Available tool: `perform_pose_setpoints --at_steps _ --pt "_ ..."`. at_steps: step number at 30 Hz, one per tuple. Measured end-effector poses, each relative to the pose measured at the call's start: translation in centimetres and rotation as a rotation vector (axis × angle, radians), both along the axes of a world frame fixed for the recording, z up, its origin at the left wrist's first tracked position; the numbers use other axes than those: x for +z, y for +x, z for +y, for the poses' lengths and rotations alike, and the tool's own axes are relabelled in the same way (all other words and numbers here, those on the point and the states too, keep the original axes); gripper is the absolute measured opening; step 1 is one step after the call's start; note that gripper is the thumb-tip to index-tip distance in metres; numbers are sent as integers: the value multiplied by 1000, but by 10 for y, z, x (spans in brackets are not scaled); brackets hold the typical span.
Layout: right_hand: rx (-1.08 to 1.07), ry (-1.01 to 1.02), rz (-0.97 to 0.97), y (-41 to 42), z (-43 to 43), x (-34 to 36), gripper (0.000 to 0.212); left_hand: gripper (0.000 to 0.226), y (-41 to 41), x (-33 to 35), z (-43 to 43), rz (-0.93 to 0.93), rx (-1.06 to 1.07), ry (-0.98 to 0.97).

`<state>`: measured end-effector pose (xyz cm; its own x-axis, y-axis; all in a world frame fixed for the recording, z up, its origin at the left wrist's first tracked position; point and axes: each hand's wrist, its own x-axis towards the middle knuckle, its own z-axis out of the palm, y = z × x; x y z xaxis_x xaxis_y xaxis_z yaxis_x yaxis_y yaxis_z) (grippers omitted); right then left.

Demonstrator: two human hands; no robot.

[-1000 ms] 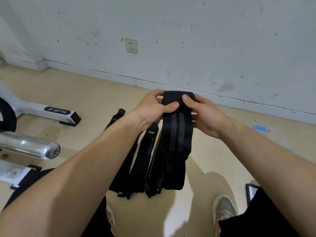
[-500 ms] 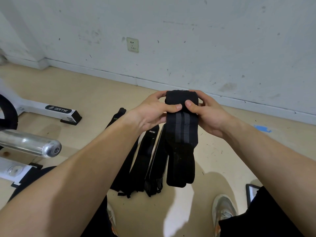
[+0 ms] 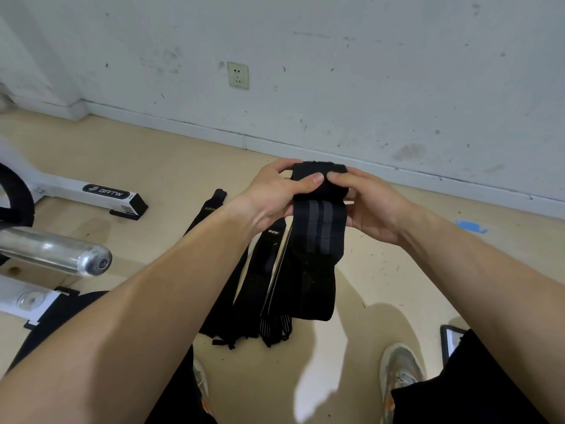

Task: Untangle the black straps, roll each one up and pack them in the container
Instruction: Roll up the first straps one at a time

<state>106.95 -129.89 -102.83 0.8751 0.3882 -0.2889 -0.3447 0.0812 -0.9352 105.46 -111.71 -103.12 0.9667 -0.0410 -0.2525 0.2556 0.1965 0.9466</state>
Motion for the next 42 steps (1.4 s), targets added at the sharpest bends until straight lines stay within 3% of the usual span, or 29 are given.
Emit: perform_pose_setpoints --at_steps 4,10,16,21,27,34,42 --pt "-34 -75 63 1 0 2 35 52 1 -7 -4 -58 -18 105" --pt "-51 -95 -27 3 1 -1 34 50 1 -11 -7 -99 -15 158" --pt "-114 -83 -66 4 0 -2 30 56 -2 -13 -10 15 -28 44" --pt "-128 -73 -81 6 -1 -2 30 33 -5 -6 -13 84 -84 -17" --pt "-123 -98 -114 2 2 -5 28 41 -4 -1 -13 107 -49 -15" --pt "-112 -79 68 -2 2 -2 39 35 -1 -4 -6 48 -21 14" --pt "20 -202 142 -11 6 -5 19 30 12 1 3 -19 104 -32"
